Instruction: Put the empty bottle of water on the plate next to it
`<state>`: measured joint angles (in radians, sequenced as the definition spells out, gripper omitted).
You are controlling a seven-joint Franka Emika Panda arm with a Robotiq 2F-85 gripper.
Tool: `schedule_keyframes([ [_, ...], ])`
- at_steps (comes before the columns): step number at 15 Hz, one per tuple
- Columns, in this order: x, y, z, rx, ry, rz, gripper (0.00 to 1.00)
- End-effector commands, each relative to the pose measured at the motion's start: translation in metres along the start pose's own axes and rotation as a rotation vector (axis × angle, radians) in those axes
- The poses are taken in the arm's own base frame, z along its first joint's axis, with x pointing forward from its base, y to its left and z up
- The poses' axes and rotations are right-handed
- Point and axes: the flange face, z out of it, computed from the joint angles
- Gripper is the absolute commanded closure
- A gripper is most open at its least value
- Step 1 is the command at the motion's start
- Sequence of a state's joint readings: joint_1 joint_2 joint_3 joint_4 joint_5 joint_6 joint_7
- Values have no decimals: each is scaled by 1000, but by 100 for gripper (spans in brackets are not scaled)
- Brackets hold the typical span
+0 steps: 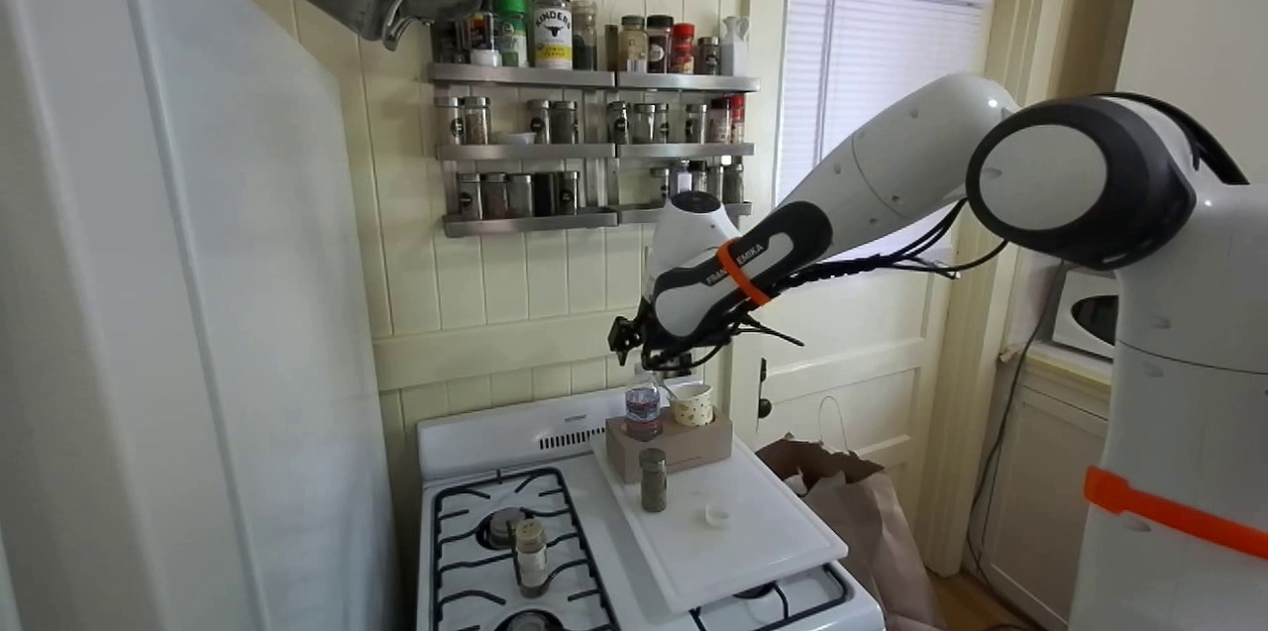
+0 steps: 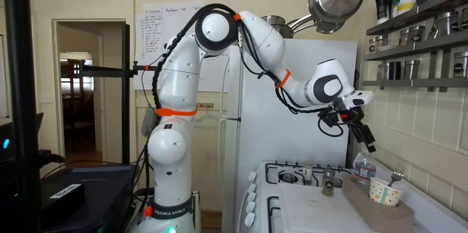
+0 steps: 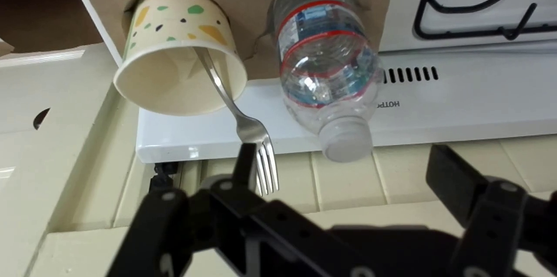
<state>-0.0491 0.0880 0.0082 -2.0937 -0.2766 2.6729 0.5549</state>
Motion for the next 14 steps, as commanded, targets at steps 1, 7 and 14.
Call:
schedule_keyframes([
  [1,2,-9,9,-14,-7,-3,4],
  [7,4,-12,17,-8,-13,-1,24],
  [14,6,-11,20,-15,-8,2,69],
])
